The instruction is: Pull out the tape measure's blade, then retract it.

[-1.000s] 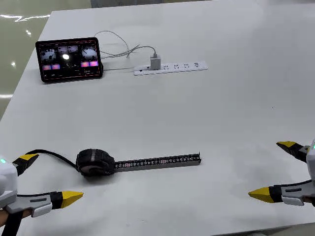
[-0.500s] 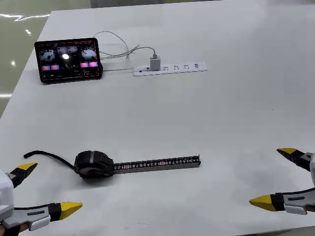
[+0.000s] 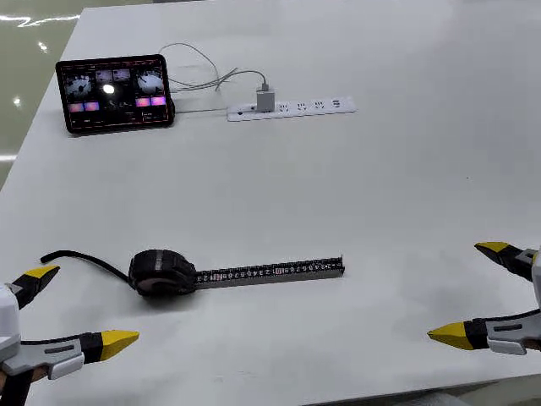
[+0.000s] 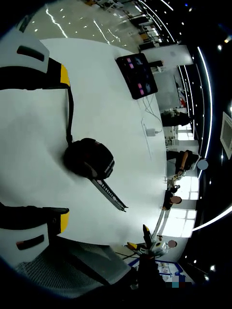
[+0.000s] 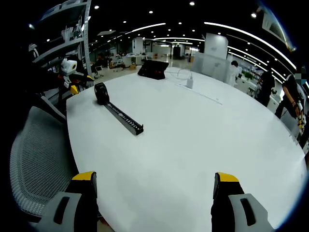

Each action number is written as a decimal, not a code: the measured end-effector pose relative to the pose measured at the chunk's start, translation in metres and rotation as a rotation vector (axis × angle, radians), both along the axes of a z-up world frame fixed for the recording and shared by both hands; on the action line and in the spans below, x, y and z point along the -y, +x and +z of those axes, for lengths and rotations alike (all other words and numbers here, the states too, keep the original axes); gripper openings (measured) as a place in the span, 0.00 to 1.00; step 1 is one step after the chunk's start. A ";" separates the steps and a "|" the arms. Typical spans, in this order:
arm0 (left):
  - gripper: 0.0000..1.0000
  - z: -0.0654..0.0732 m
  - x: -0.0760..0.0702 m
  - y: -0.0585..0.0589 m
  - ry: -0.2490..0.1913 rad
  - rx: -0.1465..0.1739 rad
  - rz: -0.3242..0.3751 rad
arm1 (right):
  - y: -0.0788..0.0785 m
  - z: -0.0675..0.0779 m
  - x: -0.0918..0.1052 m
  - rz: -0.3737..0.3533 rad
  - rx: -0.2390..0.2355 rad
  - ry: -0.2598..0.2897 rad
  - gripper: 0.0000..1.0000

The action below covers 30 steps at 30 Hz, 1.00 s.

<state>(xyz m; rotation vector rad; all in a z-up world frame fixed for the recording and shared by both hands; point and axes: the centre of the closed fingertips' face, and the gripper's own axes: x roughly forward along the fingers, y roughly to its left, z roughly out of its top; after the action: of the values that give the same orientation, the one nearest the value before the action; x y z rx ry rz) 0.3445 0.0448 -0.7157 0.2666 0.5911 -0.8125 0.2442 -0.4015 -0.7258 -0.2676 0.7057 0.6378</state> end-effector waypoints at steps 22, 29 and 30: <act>0.99 0.013 0.018 0.018 -0.019 -0.001 0.034 | 0.021 0.010 -0.009 0.049 -0.007 -0.039 0.99; 0.99 0.016 0.028 0.023 -0.060 0.009 0.069 | 0.029 0.015 -0.020 0.101 -0.010 -0.046 0.99; 0.99 0.016 0.030 0.023 -0.063 0.008 0.074 | 0.030 0.015 -0.021 0.107 -0.012 -0.048 0.99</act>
<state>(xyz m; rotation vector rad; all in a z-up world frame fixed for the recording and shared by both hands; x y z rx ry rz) 0.3677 0.0153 -0.6994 0.1896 0.5639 -0.7572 0.2738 -0.3805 -0.7107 -0.3482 0.7224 0.7255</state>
